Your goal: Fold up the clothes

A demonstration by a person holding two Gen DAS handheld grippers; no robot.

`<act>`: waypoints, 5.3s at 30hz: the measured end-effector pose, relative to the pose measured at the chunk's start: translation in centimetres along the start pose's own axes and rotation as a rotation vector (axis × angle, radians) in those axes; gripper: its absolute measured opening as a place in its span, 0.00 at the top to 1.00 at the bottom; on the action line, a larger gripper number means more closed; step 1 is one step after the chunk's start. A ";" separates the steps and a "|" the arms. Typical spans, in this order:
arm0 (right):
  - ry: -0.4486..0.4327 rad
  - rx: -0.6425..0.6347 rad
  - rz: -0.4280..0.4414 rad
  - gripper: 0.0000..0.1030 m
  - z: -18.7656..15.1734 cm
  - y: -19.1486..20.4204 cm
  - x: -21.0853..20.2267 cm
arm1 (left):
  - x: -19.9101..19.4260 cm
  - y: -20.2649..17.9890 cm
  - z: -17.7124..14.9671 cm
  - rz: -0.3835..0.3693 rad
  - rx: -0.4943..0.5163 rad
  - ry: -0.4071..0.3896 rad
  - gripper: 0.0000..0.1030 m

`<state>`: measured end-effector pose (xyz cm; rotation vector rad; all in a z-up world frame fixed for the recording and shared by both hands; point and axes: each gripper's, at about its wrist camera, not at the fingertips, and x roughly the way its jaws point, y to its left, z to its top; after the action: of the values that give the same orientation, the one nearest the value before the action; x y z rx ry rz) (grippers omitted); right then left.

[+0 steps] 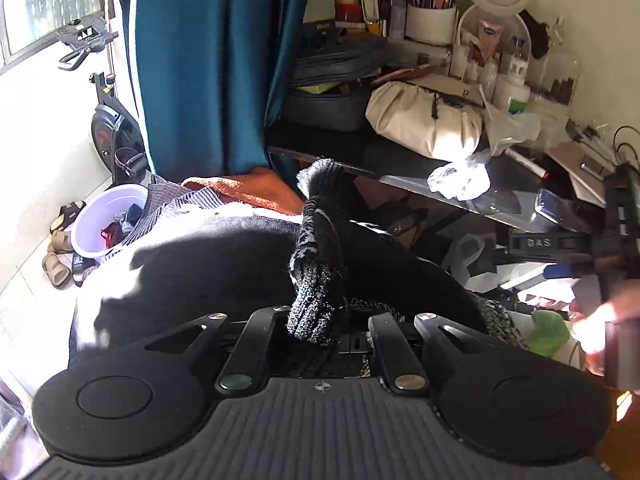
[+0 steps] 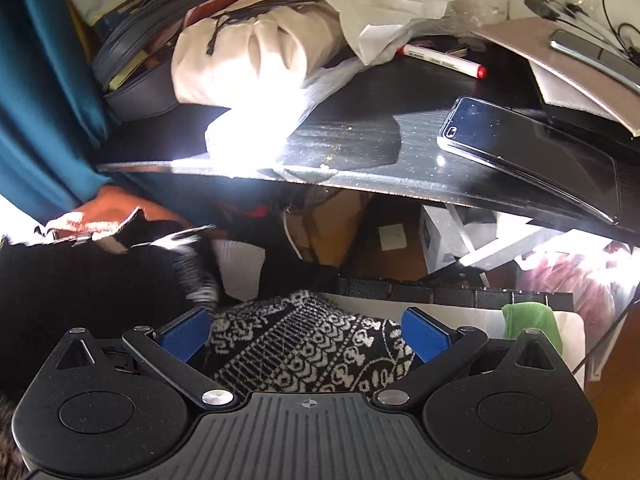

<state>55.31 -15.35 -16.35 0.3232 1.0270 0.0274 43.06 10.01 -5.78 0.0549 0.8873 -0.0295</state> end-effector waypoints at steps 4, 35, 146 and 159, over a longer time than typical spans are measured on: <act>-0.006 0.031 0.026 0.01 1.5 0.8 0.3 | -3.0 0.6 -2.1 -0.037 -0.037 -0.003 0.92; 0.208 -0.279 0.148 0.11 2.4 17.4 5.3 | -8.3 4.7 -10.4 -0.042 -0.230 0.068 0.92; -0.413 0.047 0.825 0.89 -4.4 10.9 -38.0 | -30.0 13.7 -4.1 -0.056 -0.220 -0.768 0.92; -0.426 -0.034 0.823 0.89 -6.4 14.1 -41.0 | -31.5 14.6 -5.9 -0.045 -0.222 -0.759 0.92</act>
<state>30.35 -7.39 18.82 0.6711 0.4181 0.6885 19.36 25.03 15.47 -0.1759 0.1289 0.0078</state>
